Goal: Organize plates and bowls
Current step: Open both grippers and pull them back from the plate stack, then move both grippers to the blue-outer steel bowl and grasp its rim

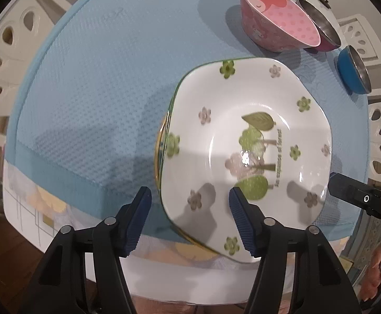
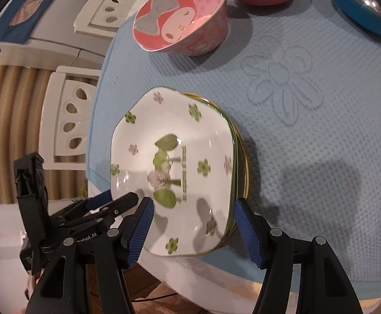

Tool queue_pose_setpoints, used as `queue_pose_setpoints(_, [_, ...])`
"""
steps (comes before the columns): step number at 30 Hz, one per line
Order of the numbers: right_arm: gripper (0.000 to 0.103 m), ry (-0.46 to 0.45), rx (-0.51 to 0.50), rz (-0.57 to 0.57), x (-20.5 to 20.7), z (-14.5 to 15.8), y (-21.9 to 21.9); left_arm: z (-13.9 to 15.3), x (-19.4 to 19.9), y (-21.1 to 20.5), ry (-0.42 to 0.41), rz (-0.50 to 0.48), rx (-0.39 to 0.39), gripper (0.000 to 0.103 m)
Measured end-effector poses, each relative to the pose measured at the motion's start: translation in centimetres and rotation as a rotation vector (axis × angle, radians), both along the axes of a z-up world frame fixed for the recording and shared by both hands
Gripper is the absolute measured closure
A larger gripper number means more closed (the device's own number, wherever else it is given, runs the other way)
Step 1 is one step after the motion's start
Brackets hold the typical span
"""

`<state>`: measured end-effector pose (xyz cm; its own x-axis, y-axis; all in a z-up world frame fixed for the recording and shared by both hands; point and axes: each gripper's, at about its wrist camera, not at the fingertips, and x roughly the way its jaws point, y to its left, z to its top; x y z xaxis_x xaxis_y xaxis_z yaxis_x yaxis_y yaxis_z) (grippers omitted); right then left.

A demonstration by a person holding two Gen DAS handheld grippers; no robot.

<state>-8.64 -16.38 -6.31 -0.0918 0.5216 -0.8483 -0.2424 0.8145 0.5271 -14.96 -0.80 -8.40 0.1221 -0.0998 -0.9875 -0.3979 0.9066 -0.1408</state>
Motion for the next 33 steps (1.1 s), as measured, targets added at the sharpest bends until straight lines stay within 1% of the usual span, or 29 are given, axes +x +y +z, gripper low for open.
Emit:
queue_pose_setpoints(4, [0.040,-0.028,-0.005,-0.021,-1.2,0.9,-0.5,0.6,-0.2,-0.1,0.004,-0.012,0.004,0.043])
queue_pose_setpoints(5, [0.038,-0.034,-0.012,-0.024,-1.3,1.1,-0.7,0.8,0.0,0.1,-0.002,-0.017,0.001,0.043])
queue_pose_setpoints(6, [0.032,-0.039,-0.021,-0.028,-1.4,1.2,-0.9,1.3,0.1,0.0,-0.010,-0.026,0.001,0.043])
queue_pose_setpoints(7, [0.029,-0.045,-0.041,-0.041,-1.5,1.4,-1.3,1.8,0.6,0.2,-0.010,-0.033,0.005,0.043])
queue_pose_setpoints(9, [0.029,-0.044,-0.068,-0.096,-1.6,1.7,-2.0,2.7,1.1,-0.1,-0.005,-0.056,0.021,0.043])
queue_pose_setpoints(12, [0.029,-0.031,-0.053,-0.162,-1.3,2.3,-3.0,4.1,1.9,-0.7,-0.031,-0.095,0.018,0.033])
queue_pose_setpoints(13, [0.029,-0.038,-0.057,-0.185,-1.3,2.7,-3.5,4.5,2.2,-1.0,-0.038,-0.106,0.013,0.031])
queue_pose_setpoints(15, [0.029,-0.036,-0.048,-0.213,-1.3,3.1,-4.2,5.1,3.1,-1.6,-0.042,-0.133,-0.007,0.031])
queue_pose_setpoints(17, [0.029,-0.030,-0.036,-0.256,-1.3,3.7,-5.5,5.6,4.3,-3.1,-0.044,-0.168,-0.026,0.031])
queue_pose_setpoints(19, [0.029,-0.038,-0.030,-0.293,-1.0,4.5,-6.9,6.5,5.5,-4.6,-0.051,-0.204,-0.024,0.031])
queue_pose_setpoints(21, [0.029,-0.054,-0.027,-0.326,-0.6,5.3,-8.1,6.7,6.9,-5.6,-0.061,-0.227,-0.027,0.031])
queue_pose_setpoints(24, [0.029,-0.074,-0.019,-0.380,0.4,6.4,-10.3,7.4,8.9,-6.8,-0.080,-0.245,-0.050,0.031])
queue_pose_setpoints(28, [0.029,-0.100,0.004,-0.445,3.2,7.6,-13.6,7.7,12.5,-9.5,-0.091,-0.253,-0.072,0.031])
queue_pose_setpoints(33, [0.029,-0.127,0.003,-0.465,7.6,8.6,-16.4,7.8,17.1,-13.2,-0.118,-0.241,-0.080,0.031])
